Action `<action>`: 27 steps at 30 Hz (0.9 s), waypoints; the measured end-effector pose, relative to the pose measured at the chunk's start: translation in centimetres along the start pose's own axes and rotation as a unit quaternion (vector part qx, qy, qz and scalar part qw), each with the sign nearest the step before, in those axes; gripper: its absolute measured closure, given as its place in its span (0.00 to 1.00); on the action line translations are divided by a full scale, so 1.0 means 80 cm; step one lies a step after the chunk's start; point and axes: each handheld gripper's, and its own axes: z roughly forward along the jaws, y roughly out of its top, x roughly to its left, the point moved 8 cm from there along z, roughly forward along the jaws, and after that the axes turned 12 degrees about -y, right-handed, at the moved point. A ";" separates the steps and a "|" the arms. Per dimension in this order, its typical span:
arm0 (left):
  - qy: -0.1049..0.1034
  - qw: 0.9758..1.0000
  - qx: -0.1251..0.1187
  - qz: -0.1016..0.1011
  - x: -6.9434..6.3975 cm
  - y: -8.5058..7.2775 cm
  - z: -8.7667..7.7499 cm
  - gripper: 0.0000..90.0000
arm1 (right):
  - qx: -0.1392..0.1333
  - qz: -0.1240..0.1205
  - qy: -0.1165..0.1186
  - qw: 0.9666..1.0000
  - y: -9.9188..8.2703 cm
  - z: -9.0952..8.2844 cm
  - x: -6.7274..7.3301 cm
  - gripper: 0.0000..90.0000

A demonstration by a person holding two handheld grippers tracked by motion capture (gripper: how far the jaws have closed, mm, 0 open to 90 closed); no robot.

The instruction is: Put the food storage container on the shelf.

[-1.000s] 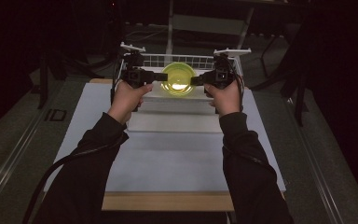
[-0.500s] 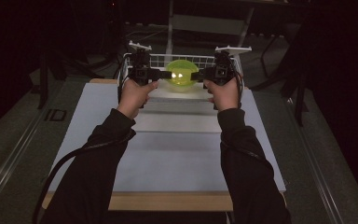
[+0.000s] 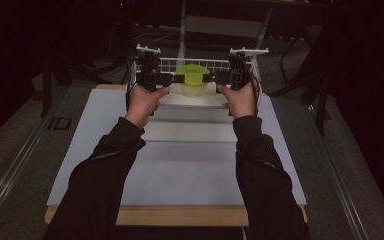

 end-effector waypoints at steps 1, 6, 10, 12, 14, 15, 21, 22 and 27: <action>0.003 1.000 -0.001 -0.003 0.002 0.000 -0.002 0.50 | -0.004 -0.003 -0.001 1.000 0.001 -0.002 0.000 0.42; 0.000 1.000 -0.010 0.008 -0.003 0.000 -0.011 0.48 | -0.009 -0.015 0.007 1.000 -0.001 -0.013 0.006 0.39; -0.009 1.000 -0.018 0.013 -0.014 -0.001 -0.022 0.44 | -0.017 -0.040 0.009 0.999 -0.004 -0.024 0.012 0.33; -0.019 0.999 -0.027 0.028 -0.022 0.000 -0.027 0.39 | -0.021 -0.054 0.013 0.998 -0.007 -0.031 0.015 0.30; -0.033 0.998 -0.028 0.050 -0.032 -0.002 -0.032 0.33 | -0.020 -0.062 0.014 0.998 -0.011 -0.035 0.017 0.28; -0.033 0.998 -0.028 0.050 -0.032 -0.002 -0.032 0.29 | -0.022 -0.064 0.018 0.998 -0.013 -0.038 0.019 0.28; -0.070 0.993 -0.034 0.088 -0.066 -0.023 -0.035 0.19 | -0.029 -0.071 0.032 0.997 -0.027 -0.049 0.025 0.25; -0.076 0.992 -0.034 0.089 -0.070 -0.028 -0.035 0.18 | -0.031 -0.072 0.033 0.996 -0.029 -0.051 0.026 0.25; -0.090 0.990 -0.023 0.108 -0.086 -0.053 -0.037 0.16 | -0.034 -0.088 0.036 0.995 -0.046 -0.056 0.026 0.24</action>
